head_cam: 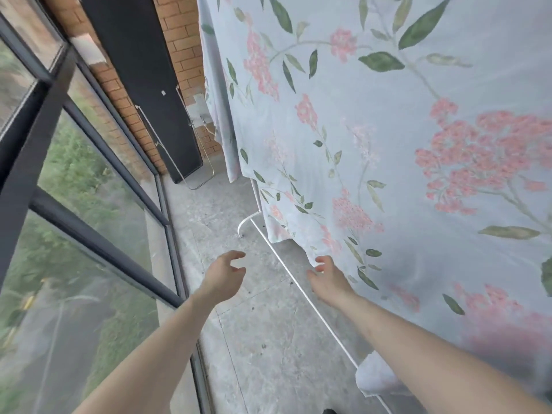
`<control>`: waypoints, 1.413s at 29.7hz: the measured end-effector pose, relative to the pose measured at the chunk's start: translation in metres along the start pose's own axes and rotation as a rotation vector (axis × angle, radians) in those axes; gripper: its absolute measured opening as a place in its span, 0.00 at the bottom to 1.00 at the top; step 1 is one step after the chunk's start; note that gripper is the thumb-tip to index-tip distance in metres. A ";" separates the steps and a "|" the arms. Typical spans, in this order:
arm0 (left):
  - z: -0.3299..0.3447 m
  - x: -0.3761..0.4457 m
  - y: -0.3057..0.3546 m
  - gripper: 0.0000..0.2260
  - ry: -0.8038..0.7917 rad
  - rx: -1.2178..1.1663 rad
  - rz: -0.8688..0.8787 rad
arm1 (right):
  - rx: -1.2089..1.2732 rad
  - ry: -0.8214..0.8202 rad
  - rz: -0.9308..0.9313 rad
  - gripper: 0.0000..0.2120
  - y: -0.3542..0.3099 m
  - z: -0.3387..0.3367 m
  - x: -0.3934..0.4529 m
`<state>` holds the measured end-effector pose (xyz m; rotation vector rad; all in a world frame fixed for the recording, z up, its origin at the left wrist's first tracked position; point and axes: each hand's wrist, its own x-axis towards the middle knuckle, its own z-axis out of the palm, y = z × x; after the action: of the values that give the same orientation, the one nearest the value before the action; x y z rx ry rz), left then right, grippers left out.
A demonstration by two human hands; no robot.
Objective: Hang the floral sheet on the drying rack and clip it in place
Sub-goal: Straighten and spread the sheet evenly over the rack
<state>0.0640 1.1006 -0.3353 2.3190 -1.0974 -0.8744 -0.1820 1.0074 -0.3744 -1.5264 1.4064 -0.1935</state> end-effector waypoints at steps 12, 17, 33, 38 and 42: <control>-0.105 0.152 -0.032 0.16 -0.037 -0.035 0.075 | 0.027 0.067 -0.047 0.25 -0.142 0.061 0.109; -0.141 0.209 -0.038 0.16 -0.090 0.036 0.147 | 0.082 0.112 -0.040 0.24 -0.184 0.081 0.133; -0.191 0.351 -0.023 0.14 -0.214 0.082 0.238 | 0.154 0.119 0.024 0.25 -0.263 0.114 0.236; -0.207 0.405 -0.018 0.15 -0.226 0.086 0.240 | 0.200 0.109 0.045 0.26 -0.289 0.116 0.282; -0.217 0.446 -0.016 0.17 -0.228 0.101 0.226 | 0.181 0.094 0.071 0.24 -0.308 0.118 0.315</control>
<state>0.4412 0.7786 -0.3505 2.1563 -1.4980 -1.0337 0.1989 0.7564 -0.3586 -1.3308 1.4734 -0.3438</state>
